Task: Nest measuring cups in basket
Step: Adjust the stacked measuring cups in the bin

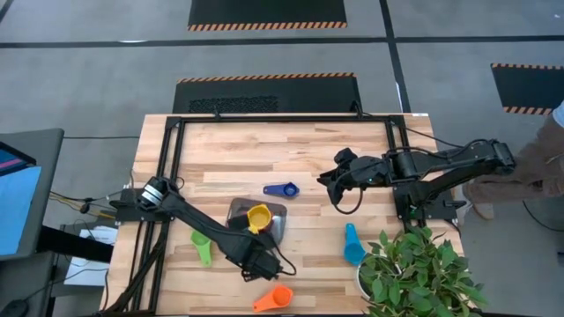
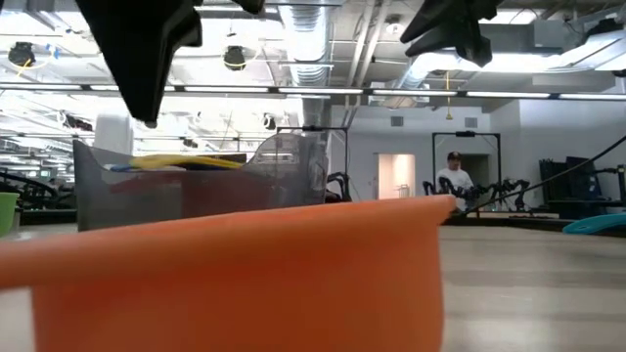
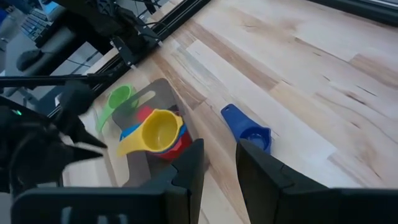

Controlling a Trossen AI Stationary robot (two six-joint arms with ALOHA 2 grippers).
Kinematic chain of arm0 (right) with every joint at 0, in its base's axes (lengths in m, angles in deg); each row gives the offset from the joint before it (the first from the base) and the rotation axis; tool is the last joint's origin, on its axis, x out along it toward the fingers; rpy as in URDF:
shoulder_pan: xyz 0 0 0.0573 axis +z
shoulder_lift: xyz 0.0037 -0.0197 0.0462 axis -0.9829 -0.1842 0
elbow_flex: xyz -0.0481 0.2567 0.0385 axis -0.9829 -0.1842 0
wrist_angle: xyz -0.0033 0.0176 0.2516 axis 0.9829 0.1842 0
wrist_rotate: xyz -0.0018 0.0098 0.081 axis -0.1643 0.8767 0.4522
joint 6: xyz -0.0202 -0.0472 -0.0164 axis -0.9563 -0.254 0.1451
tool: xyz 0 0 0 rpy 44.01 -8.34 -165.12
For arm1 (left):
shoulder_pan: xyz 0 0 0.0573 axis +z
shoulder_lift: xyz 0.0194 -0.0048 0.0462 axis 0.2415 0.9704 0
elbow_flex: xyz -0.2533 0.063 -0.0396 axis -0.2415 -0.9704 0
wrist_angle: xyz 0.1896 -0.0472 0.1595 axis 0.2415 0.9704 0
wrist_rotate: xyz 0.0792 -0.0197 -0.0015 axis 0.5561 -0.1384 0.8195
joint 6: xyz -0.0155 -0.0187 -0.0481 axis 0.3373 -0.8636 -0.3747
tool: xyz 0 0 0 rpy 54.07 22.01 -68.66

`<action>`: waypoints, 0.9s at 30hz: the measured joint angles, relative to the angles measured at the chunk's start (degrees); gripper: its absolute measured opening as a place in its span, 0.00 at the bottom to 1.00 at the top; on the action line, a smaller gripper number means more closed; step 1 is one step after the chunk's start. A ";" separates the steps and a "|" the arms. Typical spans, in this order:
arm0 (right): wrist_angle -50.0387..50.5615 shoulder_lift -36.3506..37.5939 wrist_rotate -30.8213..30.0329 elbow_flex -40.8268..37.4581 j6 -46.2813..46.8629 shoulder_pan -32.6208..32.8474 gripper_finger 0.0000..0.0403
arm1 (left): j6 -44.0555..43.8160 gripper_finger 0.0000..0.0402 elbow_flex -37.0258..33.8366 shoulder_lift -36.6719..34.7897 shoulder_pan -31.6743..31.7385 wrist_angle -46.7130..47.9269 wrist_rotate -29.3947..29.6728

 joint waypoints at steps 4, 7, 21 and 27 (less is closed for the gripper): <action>0.55 0.00 0.00 0.00 0.01 0.00 0.29 | 1.63 0.15 3.40 -0.02 -0.18 -3.11 0.62; 0.66 0.00 0.00 0.00 0.01 0.00 0.29 | 3.63 0.15 3.80 -0.02 -0.30 -8.44 1.54; 0.46 0.00 0.02 0.00 0.03 0.00 0.29 | 4.62 0.15 -4.08 0.15 0.20 -11.44 2.86; 0.51 0.00 0.02 0.00 0.03 0.00 0.29 | 1.65 0.15 -4.92 0.13 0.49 -1.89 2.82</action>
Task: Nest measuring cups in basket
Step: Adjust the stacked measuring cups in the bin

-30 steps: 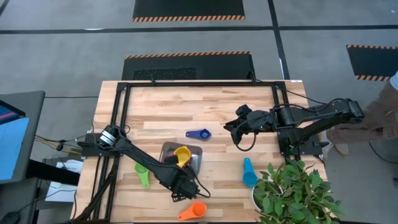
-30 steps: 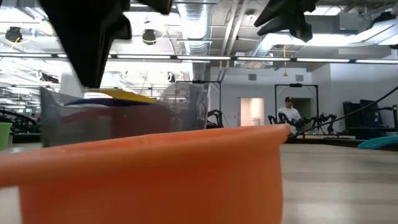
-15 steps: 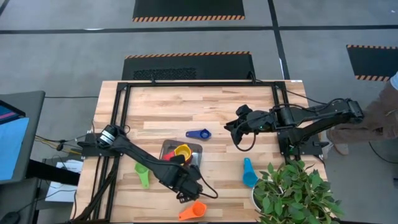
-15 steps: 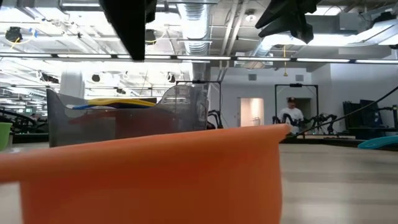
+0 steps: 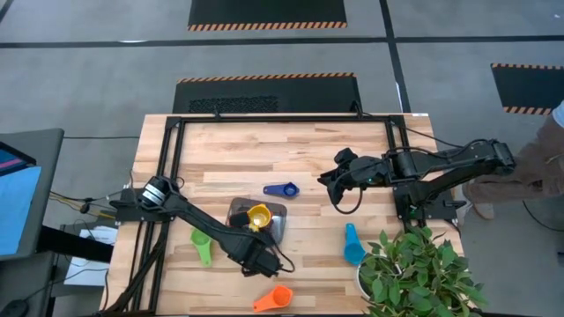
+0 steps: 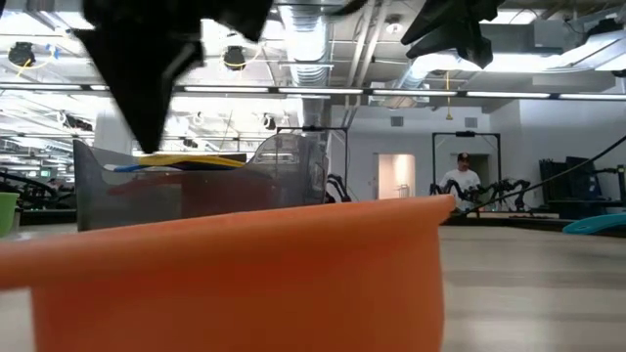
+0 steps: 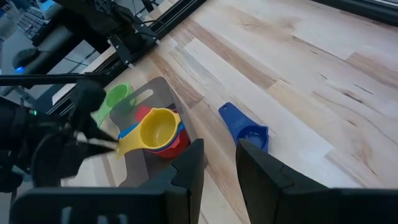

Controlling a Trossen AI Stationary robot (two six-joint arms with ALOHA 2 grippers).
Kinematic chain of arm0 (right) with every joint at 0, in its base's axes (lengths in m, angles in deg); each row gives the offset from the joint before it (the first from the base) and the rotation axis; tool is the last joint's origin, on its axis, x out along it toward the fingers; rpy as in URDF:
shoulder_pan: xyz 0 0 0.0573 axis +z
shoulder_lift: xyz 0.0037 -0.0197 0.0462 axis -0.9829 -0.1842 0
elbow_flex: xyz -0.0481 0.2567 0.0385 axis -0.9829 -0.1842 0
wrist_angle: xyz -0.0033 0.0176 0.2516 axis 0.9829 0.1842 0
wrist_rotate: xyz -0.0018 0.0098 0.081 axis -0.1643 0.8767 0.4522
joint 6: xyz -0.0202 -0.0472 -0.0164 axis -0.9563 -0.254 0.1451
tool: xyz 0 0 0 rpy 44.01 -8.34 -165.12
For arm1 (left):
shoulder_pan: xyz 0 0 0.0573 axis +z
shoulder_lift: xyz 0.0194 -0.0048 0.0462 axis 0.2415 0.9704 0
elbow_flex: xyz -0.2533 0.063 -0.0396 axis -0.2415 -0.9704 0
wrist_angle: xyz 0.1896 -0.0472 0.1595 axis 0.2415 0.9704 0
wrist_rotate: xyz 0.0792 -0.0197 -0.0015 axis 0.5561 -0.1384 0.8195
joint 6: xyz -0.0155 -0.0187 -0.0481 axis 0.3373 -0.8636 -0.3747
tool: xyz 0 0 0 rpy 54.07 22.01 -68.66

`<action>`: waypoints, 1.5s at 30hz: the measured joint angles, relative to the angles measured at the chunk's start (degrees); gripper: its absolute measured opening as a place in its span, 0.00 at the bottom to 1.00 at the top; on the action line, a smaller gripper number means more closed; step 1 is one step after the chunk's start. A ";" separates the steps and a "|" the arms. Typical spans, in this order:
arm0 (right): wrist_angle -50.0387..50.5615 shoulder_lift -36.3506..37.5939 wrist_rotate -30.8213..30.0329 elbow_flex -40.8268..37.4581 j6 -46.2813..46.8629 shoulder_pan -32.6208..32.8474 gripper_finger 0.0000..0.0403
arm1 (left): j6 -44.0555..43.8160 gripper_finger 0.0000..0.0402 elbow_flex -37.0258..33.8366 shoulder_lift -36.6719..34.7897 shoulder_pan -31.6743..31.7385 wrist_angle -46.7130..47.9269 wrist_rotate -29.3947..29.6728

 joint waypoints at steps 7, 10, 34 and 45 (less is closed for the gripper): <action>0.70 -0.01 0.01 0.00 -0.46 0.00 0.29 | -5.43 0.15 0.18 -0.42 -0.11 12.66 -1.14; 1.35 -0.02 0.00 0.00 -0.46 -0.11 0.29 | -3.93 0.15 2.70 -1.18 -0.17 11.07 -1.34; 3.80 0.00 0.00 0.04 -0.46 -0.11 0.29 | 12.01 0.15 4.05 3.87 4.92 -2.75 -0.32; 4.75 -0.02 -0.04 0.02 -0.48 -0.11 0.29 | 7.38 0.15 3.80 3.61 4.85 8.98 -1.27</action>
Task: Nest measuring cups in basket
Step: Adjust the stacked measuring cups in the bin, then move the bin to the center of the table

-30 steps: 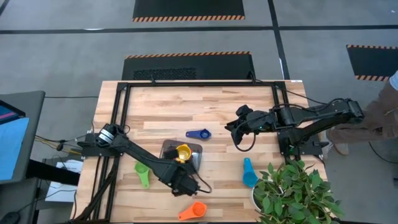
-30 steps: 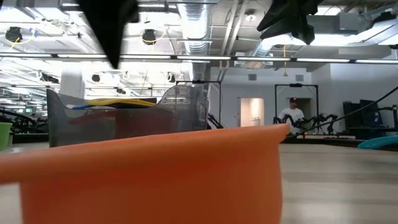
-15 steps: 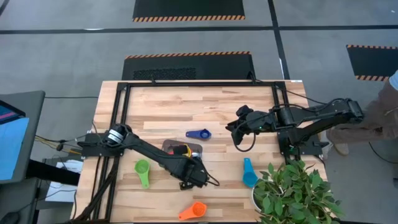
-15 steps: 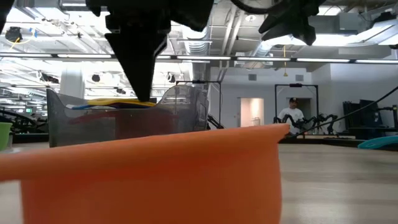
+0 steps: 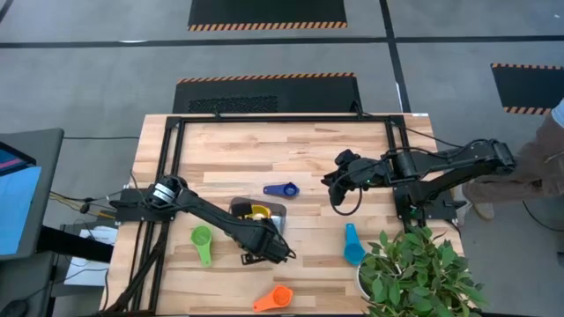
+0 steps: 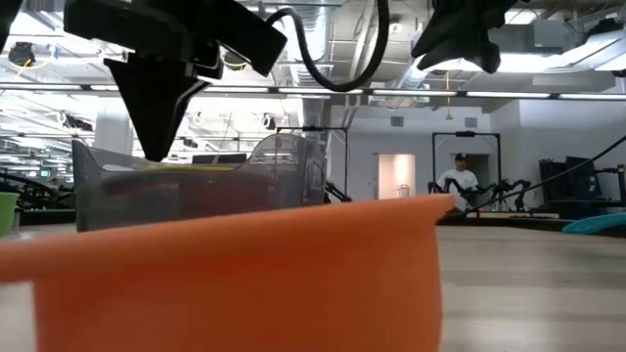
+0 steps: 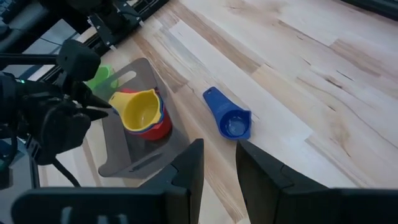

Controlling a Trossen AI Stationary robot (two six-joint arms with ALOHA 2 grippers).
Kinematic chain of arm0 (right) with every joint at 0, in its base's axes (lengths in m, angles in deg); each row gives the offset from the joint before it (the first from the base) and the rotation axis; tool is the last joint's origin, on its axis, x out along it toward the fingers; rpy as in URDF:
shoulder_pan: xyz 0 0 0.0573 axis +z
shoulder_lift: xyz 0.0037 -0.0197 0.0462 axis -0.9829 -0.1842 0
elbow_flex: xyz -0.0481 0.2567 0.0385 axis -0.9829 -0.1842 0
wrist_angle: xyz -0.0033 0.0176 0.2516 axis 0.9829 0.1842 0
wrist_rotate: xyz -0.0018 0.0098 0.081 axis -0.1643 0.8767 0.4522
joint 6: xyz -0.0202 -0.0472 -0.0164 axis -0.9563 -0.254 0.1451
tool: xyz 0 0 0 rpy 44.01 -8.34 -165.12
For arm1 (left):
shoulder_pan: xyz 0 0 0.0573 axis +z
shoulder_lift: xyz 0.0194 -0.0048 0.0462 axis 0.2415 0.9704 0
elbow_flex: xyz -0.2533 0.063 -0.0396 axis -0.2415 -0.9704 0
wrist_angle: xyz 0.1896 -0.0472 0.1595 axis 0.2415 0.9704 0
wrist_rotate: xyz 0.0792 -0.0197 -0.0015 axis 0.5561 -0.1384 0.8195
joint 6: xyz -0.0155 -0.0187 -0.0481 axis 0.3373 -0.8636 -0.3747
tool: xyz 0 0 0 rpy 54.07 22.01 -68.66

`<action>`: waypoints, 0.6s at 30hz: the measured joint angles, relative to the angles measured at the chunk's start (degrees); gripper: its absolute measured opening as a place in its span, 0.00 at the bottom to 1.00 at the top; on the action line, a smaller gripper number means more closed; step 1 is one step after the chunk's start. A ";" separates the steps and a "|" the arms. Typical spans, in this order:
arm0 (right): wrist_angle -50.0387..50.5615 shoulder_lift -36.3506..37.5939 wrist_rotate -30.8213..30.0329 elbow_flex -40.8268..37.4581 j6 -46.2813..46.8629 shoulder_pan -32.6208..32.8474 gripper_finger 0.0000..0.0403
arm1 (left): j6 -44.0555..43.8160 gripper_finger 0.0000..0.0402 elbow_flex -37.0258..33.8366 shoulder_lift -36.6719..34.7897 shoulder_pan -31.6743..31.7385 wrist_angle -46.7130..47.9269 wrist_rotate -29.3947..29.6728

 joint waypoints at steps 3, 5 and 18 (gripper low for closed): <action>0.05 0.00 0.00 0.00 0.00 0.00 0.29 | -0.40 0.15 0.29 0.00 -0.02 0.22 -0.33; 0.05 0.00 0.00 0.00 0.00 0.00 0.29 | -1.32 0.15 0.72 -0.04 -0.02 -0.03 0.19; -0.15 0.00 -0.09 0.00 0.00 0.00 0.29 | -7.39 0.15 5.62 -5.19 -0.11 5.03 11.29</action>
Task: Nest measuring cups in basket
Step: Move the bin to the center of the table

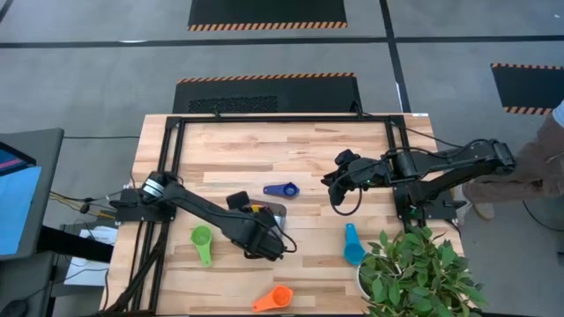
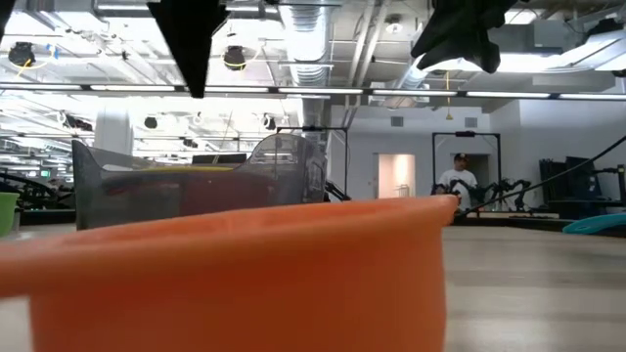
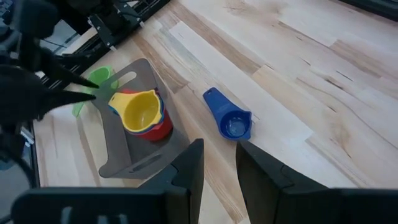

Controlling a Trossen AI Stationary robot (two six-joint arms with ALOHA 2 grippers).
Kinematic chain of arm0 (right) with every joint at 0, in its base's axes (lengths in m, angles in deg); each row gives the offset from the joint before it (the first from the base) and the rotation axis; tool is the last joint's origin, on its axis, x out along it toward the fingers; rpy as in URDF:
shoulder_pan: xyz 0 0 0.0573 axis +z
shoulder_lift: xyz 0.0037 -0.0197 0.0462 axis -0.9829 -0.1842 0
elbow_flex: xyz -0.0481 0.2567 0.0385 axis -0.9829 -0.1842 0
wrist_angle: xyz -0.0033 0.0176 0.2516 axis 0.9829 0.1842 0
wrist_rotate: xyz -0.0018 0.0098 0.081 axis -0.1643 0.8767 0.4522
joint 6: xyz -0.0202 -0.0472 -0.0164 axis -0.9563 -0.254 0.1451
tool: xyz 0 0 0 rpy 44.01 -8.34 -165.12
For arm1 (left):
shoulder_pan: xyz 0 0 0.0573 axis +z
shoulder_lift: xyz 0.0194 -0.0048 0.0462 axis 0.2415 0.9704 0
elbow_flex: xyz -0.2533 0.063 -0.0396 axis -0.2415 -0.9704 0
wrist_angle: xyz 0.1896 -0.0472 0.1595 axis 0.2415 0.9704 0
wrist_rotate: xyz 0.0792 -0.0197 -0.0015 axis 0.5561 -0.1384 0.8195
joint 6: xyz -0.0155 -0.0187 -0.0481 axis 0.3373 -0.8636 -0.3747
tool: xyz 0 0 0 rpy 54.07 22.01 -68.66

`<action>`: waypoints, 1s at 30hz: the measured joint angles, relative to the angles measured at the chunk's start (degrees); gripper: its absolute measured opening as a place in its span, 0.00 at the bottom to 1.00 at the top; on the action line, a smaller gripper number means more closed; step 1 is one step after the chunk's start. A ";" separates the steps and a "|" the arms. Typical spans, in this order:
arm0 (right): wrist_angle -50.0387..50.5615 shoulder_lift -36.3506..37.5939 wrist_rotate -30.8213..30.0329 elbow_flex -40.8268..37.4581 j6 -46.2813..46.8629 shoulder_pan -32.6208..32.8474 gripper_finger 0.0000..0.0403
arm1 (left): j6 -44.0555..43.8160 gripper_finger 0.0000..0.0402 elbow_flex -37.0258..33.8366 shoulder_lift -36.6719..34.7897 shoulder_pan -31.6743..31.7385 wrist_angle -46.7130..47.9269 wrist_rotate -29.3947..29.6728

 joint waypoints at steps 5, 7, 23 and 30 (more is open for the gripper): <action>0.07 0.00 -0.07 0.00 0.00 0.00 0.29 | 1.72 0.15 0.01 -2.51 0.07 -0.23 4.92; 0.09 0.00 -0.07 0.00 0.00 0.00 0.29 | 2.37 0.15 -0.07 -2.53 0.11 -0.15 5.99; 0.07 0.00 -0.07 0.00 1.94 -0.39 0.29 | 7.50 0.15 -0.07 -2.96 1.01 0.00 11.12; 0.09 0.00 -0.04 0.00 2.65 -0.39 0.29 | 7.04 0.15 -3.19 -5.73 0.71 -0.14 16.91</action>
